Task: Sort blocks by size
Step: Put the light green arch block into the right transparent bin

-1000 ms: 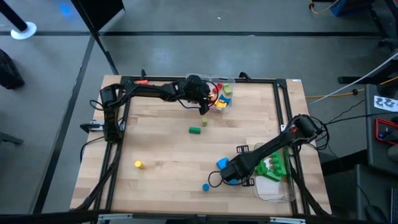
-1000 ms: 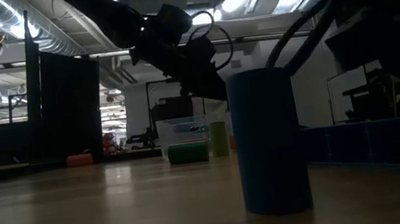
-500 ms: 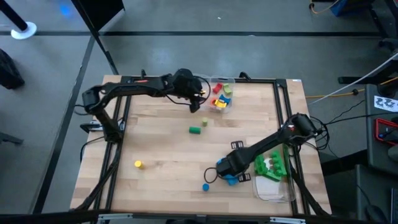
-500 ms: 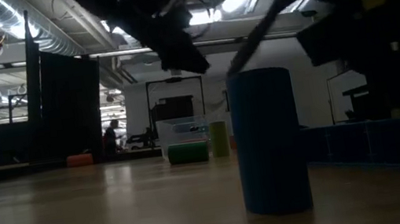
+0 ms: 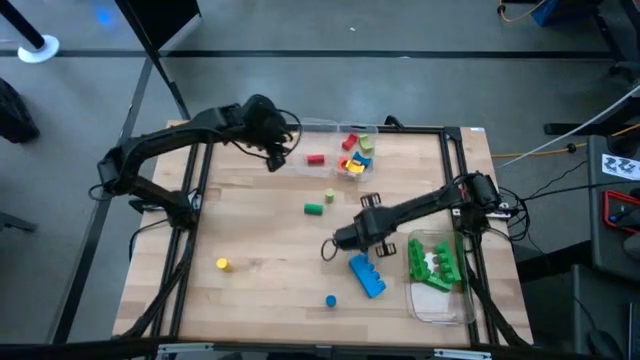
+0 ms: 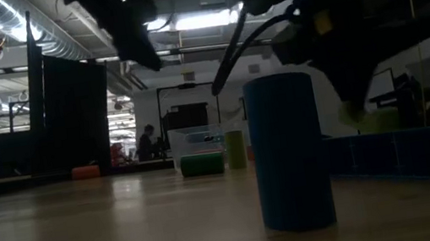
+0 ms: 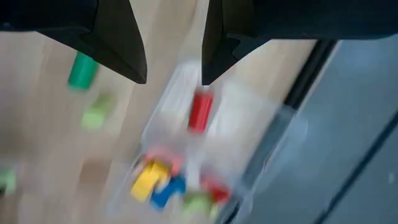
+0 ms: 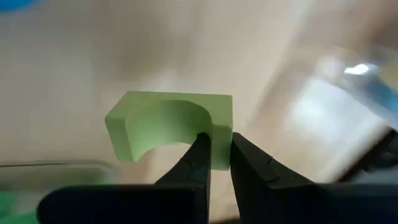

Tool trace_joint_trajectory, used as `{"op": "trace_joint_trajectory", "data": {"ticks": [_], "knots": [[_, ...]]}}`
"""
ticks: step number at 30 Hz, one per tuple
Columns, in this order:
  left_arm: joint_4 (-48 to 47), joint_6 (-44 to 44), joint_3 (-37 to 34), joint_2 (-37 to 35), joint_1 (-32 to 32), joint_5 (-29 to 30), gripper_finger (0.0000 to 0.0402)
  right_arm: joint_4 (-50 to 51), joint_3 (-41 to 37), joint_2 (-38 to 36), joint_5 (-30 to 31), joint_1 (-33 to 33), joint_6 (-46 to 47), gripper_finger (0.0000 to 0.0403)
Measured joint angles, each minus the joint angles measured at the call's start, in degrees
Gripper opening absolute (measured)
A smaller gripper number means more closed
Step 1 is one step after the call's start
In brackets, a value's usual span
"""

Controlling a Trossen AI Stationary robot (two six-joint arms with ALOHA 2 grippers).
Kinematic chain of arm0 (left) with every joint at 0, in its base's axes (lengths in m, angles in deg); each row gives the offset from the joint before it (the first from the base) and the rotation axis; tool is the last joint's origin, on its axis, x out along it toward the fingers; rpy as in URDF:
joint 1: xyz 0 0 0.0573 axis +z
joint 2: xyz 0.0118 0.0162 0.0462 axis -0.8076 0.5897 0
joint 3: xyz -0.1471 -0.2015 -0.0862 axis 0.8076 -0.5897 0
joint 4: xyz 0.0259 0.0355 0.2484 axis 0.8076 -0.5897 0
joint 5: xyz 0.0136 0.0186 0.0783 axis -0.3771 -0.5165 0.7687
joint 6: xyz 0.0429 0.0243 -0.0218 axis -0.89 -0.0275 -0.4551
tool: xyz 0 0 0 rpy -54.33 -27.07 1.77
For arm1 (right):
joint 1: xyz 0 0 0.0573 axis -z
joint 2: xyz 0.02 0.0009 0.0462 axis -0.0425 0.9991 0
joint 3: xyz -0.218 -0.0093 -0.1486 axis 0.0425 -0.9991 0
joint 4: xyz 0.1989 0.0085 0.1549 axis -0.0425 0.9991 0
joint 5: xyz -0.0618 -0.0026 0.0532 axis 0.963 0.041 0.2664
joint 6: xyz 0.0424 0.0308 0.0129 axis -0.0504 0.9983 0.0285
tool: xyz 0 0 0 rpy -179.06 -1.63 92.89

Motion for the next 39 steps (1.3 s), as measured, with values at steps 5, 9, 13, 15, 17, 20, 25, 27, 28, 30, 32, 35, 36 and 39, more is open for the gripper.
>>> {"op": "trace_joint_trajectory", "data": {"ticks": [5, 9, 13, 15, 17, 20, 25, 27, 28, 30, 32, 35, 36, 39], "knots": [[-10.89, -0.21, 0.0, -0.79, 3.23, 0.12, 0.0139, 3.55, 3.34, -0.04, 5.04, 4.88, -4.78, 0.0043], [-16.1, -0.06, -0.02, -0.74, 5.34, 2.93, 0.0139, 6.09, 7.12, -0.04, 8.76, 8.75, -8.36, 0.0043], [-16.54, -0.23, -0.02, -0.74, 7.79, 9.32, 0.0139, 8.76, 11.84, -0.11, 11.76, 12.36, -10.92, 0.0043], [-15.69, -1.77, -0.02, -0.66, 9.47, 11.67, 0.0139, 9.23, 14.06, -0.13, 13.83, 14.17, -12.3, 0.0043], [-15.5, -4.02, -0.02, -0.55, 11.5, 12.46, 0.0139, 8.65, 16.13, -0.13, 15.37, 16.21, -14.25, 0.0043], [-14.73, -8.01, -0.19, -0.52, 14.87, 12.58, 0.0139, 5.31, 17.79, -0.22, 16.51, 19.81, -16.82, 0.0043], [-8.51, -13.73, -2.93, -0.5, 20.26, 12.62, 0.0139, -3.81, 17.51, -0.22, 14.87, 26.55, -22.41, 0.0043], [-5.63, -15.95, -4.99, -0.5, 22.06, 12.6, 0.0139, -7.64, 16.74, -0.22, 12.47, 29.23, -23.86, 0.0043], [-4.22, -16.89, -6.03, -0.5, 22.9, 12.61, 0.0139, -9.44, 16.39, -0.22, 10.95, 30.54, -24.46, 0.0043], [-1.33, -18.95, -8.08, -0.5, 24.47, 12.57, 0.0139, -12.06, 15.96, -0.22, 7.81, 32.81, -25.63, 0.0043], [0.77, -20.79, -10.01, -0.47, 26.08, 12.57, 0.0139, -13.87, 15.91, -0.22, 5.56, 34.8, -25.81, 0.0043], [3.02, -22.07, -12.16, 0.38, 28.52, 12.59, 0.0139, -16.99, 15.91, -0.22, 3.43, 37.2, -25.83, 0.0043], [3.31, -21.94, -12.68, 0.9, 29.37, 12.58, 0.0139, -17.99, 15.91, -0.22, 2.56, 37.88, -25.82, 0.0043], [3.7, -19.43, -13.26, 3.67, 31.76, 12.59, 0.0139, -20.74, 15.91, -0.03, -0.39, 39.61, -25.82, 0.0043]]}}
